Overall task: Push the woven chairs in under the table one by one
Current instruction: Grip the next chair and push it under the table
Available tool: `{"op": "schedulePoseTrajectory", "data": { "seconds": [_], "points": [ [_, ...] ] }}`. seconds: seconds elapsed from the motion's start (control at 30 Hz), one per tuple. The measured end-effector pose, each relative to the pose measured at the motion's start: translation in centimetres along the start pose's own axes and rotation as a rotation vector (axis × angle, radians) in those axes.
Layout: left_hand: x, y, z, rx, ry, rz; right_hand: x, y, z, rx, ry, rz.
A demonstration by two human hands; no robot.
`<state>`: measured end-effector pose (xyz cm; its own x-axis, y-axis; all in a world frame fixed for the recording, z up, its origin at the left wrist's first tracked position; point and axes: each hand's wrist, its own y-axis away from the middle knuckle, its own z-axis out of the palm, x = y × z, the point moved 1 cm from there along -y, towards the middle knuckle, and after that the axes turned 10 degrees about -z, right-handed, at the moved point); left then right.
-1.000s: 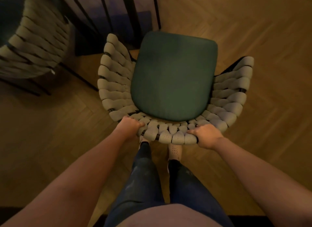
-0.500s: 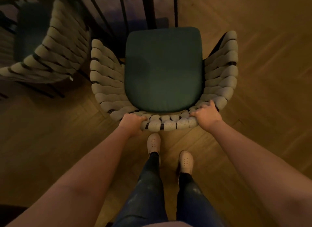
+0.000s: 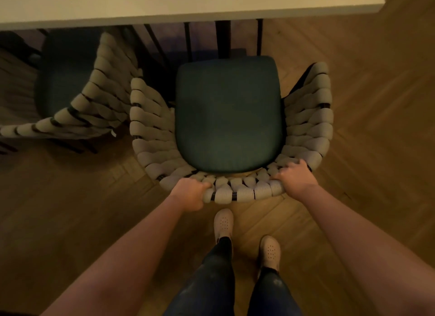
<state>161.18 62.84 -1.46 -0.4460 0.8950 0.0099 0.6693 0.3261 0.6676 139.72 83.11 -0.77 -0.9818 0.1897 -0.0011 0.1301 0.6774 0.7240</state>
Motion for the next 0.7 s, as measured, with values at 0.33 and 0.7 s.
{"op": "schedulePoseTrajectory", "data": {
  "seconds": [0.33, 0.7],
  "points": [
    [-0.3, 0.0, -0.6, -0.084, -0.080, 0.005, -0.2, 0.2, -0.4, -0.037, 0.021, 0.035],
    [-3.8, -0.2, -4.5, -0.019, -0.158, 0.024, -1.6, -1.3, -1.0, 0.088, -0.094, 0.013]
  ]
}}
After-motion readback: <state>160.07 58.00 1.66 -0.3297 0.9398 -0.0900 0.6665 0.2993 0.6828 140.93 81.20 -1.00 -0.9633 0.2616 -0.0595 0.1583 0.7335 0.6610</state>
